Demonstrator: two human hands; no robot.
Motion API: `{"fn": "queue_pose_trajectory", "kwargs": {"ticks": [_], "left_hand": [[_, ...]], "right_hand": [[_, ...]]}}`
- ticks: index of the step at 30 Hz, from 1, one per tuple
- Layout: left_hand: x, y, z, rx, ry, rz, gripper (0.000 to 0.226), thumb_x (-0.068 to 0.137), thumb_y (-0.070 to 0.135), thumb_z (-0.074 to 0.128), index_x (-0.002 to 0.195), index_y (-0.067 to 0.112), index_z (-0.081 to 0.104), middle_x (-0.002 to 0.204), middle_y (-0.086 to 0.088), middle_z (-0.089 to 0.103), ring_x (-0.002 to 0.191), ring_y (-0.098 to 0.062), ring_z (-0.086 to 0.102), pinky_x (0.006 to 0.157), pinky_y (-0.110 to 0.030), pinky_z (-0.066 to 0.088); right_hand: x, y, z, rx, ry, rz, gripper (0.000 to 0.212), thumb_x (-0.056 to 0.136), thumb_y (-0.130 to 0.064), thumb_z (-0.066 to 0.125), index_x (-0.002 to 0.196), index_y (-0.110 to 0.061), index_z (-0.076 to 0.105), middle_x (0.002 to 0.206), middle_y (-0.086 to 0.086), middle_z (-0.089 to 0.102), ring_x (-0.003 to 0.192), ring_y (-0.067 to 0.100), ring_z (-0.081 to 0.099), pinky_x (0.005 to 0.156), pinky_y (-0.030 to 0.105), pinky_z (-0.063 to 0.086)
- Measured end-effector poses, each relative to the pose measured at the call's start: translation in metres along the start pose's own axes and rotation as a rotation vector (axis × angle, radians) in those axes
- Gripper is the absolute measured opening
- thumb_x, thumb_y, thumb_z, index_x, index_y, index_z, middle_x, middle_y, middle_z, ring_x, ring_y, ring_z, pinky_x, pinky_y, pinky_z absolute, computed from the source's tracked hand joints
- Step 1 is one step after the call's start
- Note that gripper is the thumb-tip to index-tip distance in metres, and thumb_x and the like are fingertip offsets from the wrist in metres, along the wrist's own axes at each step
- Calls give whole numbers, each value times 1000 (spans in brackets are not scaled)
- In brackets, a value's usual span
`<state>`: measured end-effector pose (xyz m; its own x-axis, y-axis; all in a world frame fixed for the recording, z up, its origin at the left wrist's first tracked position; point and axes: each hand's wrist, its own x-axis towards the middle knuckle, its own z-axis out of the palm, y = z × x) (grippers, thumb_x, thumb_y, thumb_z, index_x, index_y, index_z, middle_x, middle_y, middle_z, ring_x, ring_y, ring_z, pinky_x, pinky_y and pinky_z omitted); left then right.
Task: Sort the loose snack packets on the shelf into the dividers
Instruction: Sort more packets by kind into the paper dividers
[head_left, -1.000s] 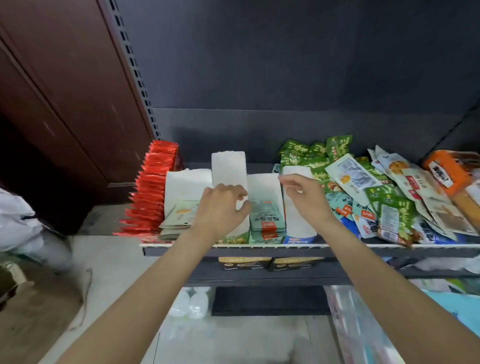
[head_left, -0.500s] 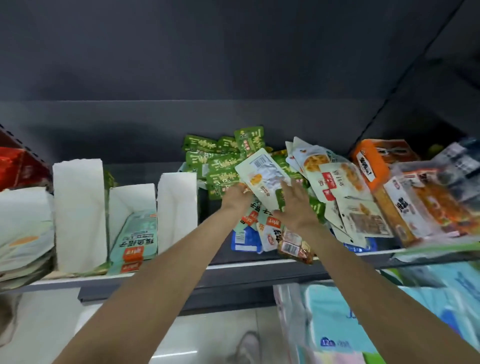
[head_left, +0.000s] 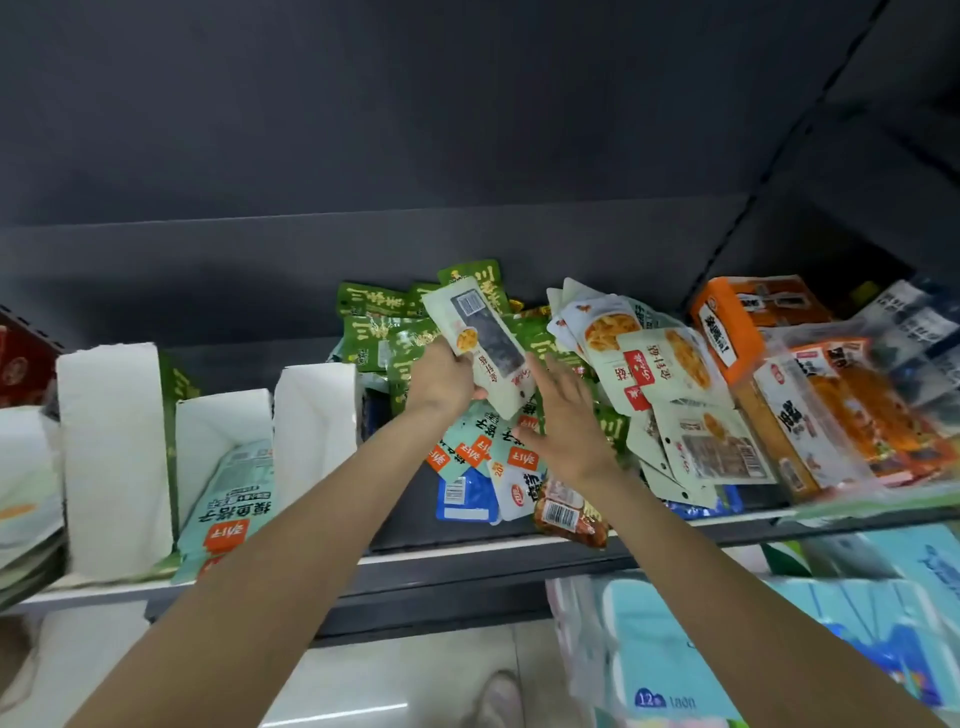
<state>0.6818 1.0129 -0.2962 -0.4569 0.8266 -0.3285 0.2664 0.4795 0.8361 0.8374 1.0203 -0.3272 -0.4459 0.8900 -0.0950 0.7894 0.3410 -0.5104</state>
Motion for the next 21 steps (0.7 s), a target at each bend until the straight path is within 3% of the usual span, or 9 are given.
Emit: {"fn": "queue_pose_trajectory", "kwargs": {"ticks": [2, 5, 9, 11, 14, 16, 19, 21], "left_hand": [[-12, 6, -23, 36, 59, 69, 16, 99, 15, 40, 95, 7, 54, 79, -4, 63, 58, -12, 59, 51, -23, 45], [-30, 8, -61, -100, 51, 60, 21, 99, 17, 44, 80, 9, 50, 62, -4, 54, 50, -15, 46, 54, -24, 38], [-65, 0, -125, -366, -130, 40, 22, 97, 15, 49, 101, -4, 58, 71, -13, 52, 41, -6, 40, 45, -16, 35], [-82, -10, -160, -423, -150, 57, 21, 95, 16, 52, 91, -4, 60, 61, -7, 54, 41, -7, 39, 44, -15, 36], [-103, -26, -209, -414, -50, 82, 29, 95, 27, 53, 76, 7, 63, 52, 0, 57, 42, -8, 40, 45, -17, 33], [-117, -45, -247, -356, 86, 82, 33, 93, 38, 53, 78, 10, 63, 60, 0, 61, 48, -9, 46, 50, -19, 37], [-130, -79, -303, -342, 239, 91, 29, 92, 41, 53, 85, 13, 56, 82, -3, 64, 68, -12, 61, 58, -23, 52], [-139, -102, -337, -253, 320, 173, 21, 93, 35, 53, 83, 17, 54, 87, -3, 64, 83, -19, 65, 73, -32, 54]], "right_hand": [[0, -18, 0, 84, 103, -58, 83, 87, -25, 64, 149, -31, 9, 156, -3, 14, 144, 18, 5, 114, 30, 9], [-4, -48, -3, 213, 195, -129, 66, 88, -14, 62, 144, -29, 31, 149, -5, 29, 139, 15, 23, 108, 21, 16], [-23, -98, -12, 443, 235, -262, 56, 80, 12, 58, 125, -21, 59, 133, -7, 49, 127, 9, 42, 108, 30, 38], [-34, -129, -12, 479, 264, -319, 50, 78, 14, 58, 115, -19, 66, 117, -8, 59, 114, 9, 53, 99, 28, 44], [-46, -181, -5, 525, 304, -385, 25, 86, -3, 60, 105, -16, 71, 99, -10, 65, 92, 1, 60, 82, 13, 47], [-55, -223, 9, 499, 315, -428, 18, 90, -11, 59, 103, -10, 72, 94, -10, 65, 85, -2, 58, 72, 2, 40], [-68, -282, 39, 532, 247, -461, 18, 92, -12, 57, 103, -7, 71, 94, -6, 65, 83, -2, 57, 69, 0, 37], [-75, -316, 62, 569, 199, -446, 20, 93, -14, 56, 105, -6, 70, 98, -3, 66, 85, 2, 58, 69, 2, 38]]}}
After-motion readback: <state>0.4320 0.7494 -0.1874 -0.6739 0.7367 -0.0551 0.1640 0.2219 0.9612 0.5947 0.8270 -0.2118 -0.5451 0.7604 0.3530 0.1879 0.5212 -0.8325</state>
